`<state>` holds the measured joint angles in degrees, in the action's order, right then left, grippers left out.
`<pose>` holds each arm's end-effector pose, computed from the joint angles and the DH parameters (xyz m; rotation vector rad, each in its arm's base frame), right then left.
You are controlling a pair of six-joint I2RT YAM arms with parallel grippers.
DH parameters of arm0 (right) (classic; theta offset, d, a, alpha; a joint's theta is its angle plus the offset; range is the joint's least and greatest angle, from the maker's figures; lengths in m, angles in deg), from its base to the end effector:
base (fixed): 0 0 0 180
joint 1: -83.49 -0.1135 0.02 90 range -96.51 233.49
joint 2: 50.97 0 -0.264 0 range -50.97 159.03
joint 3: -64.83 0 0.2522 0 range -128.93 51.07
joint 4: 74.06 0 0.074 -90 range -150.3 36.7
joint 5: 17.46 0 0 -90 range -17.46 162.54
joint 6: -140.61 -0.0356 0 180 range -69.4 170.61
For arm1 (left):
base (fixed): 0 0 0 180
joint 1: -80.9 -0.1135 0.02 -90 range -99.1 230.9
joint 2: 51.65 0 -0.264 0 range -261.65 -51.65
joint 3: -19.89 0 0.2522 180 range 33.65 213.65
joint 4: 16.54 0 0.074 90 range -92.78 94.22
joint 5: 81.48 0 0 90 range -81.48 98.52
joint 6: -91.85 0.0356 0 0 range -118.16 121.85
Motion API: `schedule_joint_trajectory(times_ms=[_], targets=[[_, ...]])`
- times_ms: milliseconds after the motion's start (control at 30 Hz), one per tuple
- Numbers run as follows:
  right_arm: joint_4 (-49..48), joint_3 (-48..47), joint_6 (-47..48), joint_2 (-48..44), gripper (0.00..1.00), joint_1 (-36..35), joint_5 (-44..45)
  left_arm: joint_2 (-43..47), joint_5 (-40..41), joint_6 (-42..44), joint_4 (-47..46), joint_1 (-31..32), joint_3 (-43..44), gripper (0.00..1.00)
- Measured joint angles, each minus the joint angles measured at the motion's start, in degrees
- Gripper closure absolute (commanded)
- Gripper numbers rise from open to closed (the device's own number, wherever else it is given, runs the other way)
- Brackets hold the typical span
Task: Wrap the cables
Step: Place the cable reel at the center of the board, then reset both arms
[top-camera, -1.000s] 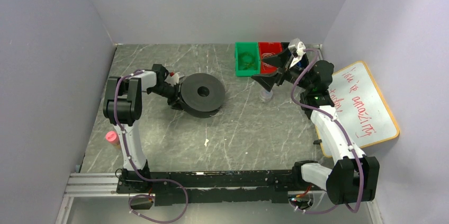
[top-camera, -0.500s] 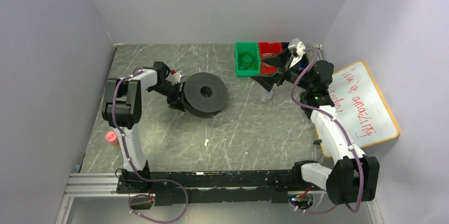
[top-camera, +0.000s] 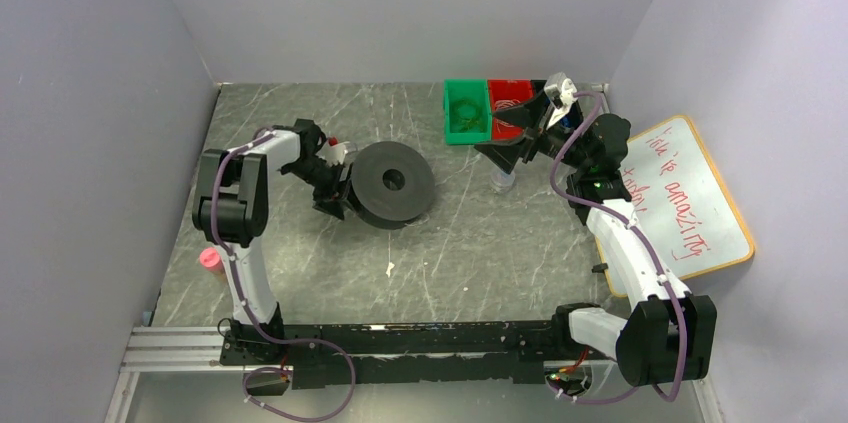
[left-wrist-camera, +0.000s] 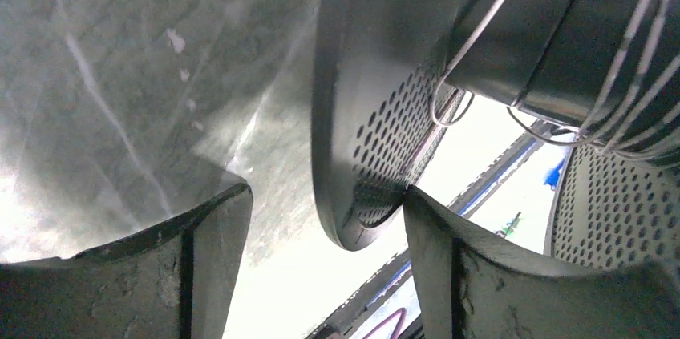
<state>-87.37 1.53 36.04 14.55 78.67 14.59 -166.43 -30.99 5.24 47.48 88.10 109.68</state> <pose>0.2503 0.0514 0.3619 -0.7501 1.3501 0.9616 0.3553 -0.0677 0.1452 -0.2814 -2.9373 1.0600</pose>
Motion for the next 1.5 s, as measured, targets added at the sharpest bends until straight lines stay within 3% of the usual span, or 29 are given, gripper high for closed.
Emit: schedule_joint_trajectory(times_ms=[133, 500, 600, 900, 1133, 1267, 1333, 1500], targets=[[-0.07, 0.00, -0.13, 0.00, 0.01, 0.00, -0.39, 2.38, 4.09, -0.02, -0.07, 0.00, -1.18, 0.20], [-0.44, 0.00, -0.28, 0.07, 0.01, 0.00, -1.05, 3.65, 9.07, -0.57, 0.13, -0.52, -1.44, 0.21], [-0.48, 0.00, -0.66, 0.17, 0.01, 0.00, -1.11, 3.15, 6.62, 0.39, 0.90, -0.57, -1.05, 0.20], [-1.90, 0.00, -2.19, 0.33, 0.01, 0.00, -1.62, -2.03, -11.04, 3.63, 3.98, 0.00, 1.75, 0.19], [-2.14, 0.00, -2.51, 0.59, 0.01, 0.00, -2.10, -0.70, -11.43, 2.49, -0.02, -3.54, -3.04, 0.19], [-1.62, 0.00, -1.60, 0.48, 0.01, 0.00, -2.16, 2.08, -9.79, 2.56, -0.42, -6.54, -3.39, 0.17], [0.42, 0.00, 0.09, 0.02, 0.01, 0.00, -2.14, 5.01, -8.70, 2.60, -0.50, -8.02, -3.39, 0.06], [10.97, -0.74, 7.54, -3.23, 0.01, 0.00, -1.99, 16.96, -4.11, 2.97, -2.27, -9.88, -3.65, 0.06]])
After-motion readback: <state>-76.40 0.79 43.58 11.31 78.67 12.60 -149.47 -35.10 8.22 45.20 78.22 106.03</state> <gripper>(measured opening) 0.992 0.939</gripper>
